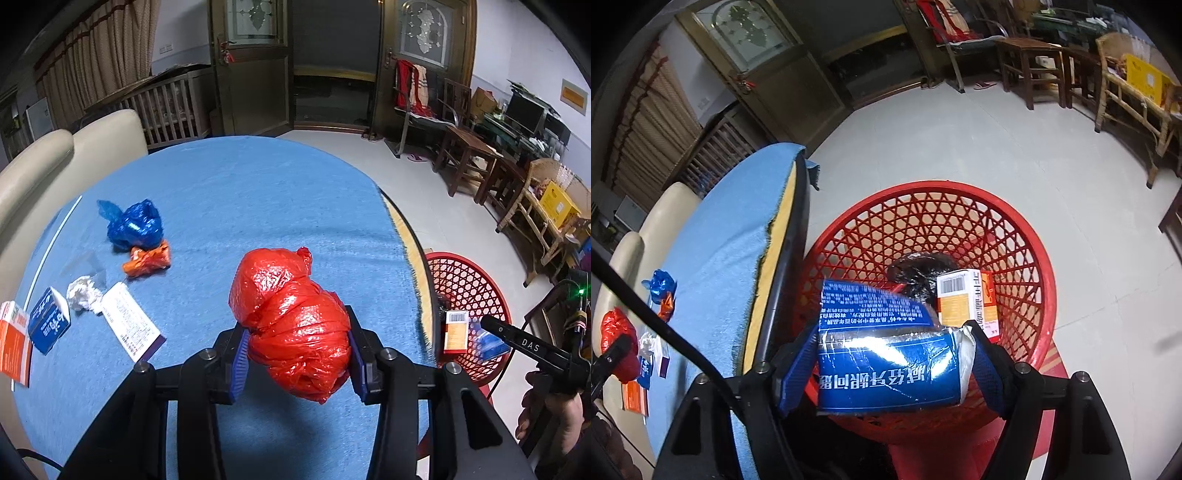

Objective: Collect trash
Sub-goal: 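Release the blue box and red bag into the wastebasket with both grippers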

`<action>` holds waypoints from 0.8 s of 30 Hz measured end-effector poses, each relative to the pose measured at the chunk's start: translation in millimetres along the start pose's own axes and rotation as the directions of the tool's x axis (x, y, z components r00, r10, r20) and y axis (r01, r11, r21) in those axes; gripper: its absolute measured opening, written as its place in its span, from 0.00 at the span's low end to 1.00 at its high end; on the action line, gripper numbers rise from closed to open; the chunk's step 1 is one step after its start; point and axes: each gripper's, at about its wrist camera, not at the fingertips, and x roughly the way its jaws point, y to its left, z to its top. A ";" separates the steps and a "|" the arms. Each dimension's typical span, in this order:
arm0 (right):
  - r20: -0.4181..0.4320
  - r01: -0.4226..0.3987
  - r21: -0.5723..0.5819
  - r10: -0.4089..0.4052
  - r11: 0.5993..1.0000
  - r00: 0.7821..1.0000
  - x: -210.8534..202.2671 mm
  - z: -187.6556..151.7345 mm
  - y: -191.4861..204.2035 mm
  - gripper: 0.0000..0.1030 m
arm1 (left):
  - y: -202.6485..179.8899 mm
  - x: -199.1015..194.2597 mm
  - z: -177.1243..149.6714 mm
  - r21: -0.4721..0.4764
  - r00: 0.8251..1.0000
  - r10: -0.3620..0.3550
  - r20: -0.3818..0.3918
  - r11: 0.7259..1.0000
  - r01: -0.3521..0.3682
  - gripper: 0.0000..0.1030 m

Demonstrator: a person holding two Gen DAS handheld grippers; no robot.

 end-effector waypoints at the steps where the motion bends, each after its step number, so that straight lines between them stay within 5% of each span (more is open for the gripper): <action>1: 0.003 -0.001 0.006 0.001 1.000 1.000 -1.3 1.0 -2.0 0.77 | -3.1 0.2 1.2 0.006 1.000 -0.005 0.000 1.000 0.005 0.45; 15: 0.076 -0.013 0.044 0.009 0.999 0.997 -25.3 15.3 -16.2 0.80 | -63.0 6.8 19.8 0.120 0.992 -0.125 0.000 0.985 0.124 0.45; 24: 0.123 -0.005 0.111 -0.008 0.994 0.992 -47.3 20.1 -42.5 0.80 | -125.4 13.6 31.6 0.224 0.959 -0.280 -0.050 0.932 0.284 0.45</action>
